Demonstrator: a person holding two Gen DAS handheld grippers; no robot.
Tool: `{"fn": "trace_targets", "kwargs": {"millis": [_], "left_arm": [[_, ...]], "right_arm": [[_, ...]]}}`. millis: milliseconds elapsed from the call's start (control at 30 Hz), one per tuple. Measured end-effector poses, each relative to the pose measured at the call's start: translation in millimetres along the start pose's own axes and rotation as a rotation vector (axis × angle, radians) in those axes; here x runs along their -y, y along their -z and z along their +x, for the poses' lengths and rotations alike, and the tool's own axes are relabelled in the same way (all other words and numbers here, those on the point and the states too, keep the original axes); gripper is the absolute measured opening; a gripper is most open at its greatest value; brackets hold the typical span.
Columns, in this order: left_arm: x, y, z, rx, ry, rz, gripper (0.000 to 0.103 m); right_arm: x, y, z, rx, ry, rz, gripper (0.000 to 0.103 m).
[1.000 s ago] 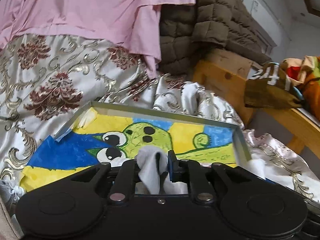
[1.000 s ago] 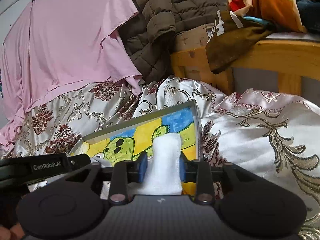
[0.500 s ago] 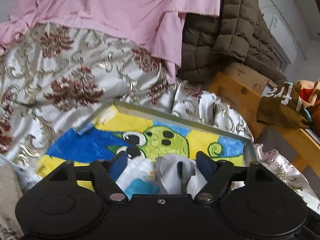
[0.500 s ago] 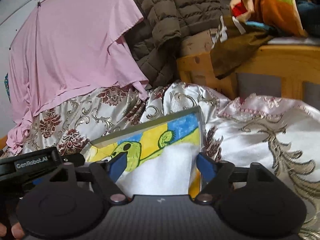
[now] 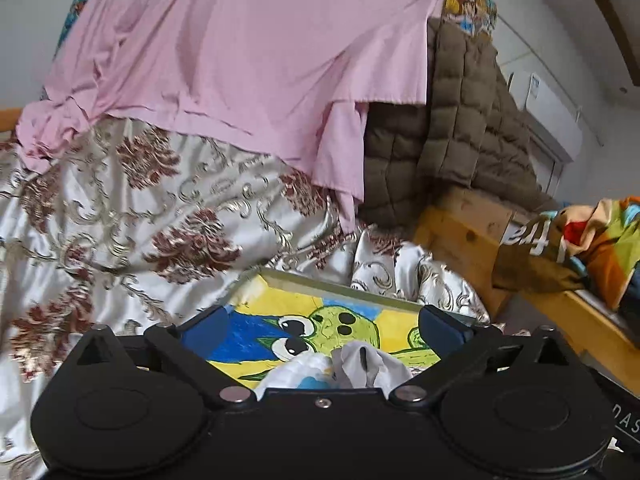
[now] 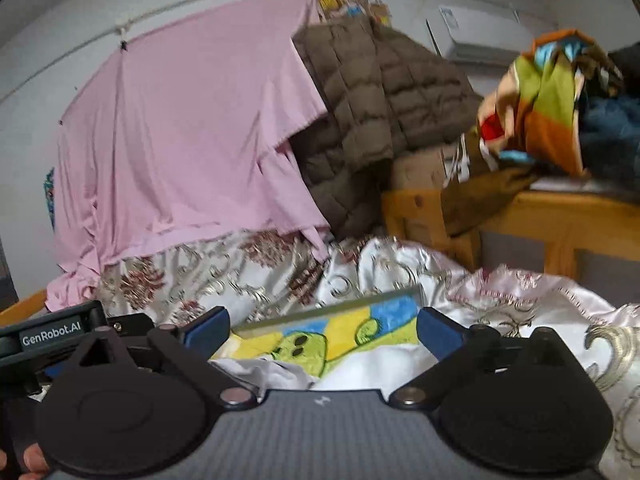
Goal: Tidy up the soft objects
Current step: 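Open the right tool over the tray while the left tool releases the grey cloth, then move both open tools back toward the items left on the bed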
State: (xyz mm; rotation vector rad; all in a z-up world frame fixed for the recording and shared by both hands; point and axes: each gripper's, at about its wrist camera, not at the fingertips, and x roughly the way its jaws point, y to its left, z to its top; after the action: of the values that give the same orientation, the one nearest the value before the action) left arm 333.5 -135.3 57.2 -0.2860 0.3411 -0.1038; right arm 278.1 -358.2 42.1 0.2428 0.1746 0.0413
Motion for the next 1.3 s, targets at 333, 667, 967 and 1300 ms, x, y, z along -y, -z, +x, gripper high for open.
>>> {"fn": "trace_targets", "kwargs": {"millis": [333, 667, 967, 1300], "left_arm": [[-22, -3, -87, 0.095, -0.028, 0.042, 0.102], [-49, 20, -165, 0.141, -0.041, 0.047, 0.102], [-72, 51, -215, 0.148, -0.07, 0.056, 0.102], [-105, 81, -234, 0.092, -0.13, 0.089, 0.102]], "right_arm": [[-34, 4, -75, 0.119, 0.001, -0.013, 0.103], [-69, 36, -142, 0.124, 0.014, -0.077, 0.103], [-102, 70, -181, 0.063, 0.005, -0.141, 0.103], [-123, 95, -195, -0.022, -0.014, -0.183, 0.103]]}}
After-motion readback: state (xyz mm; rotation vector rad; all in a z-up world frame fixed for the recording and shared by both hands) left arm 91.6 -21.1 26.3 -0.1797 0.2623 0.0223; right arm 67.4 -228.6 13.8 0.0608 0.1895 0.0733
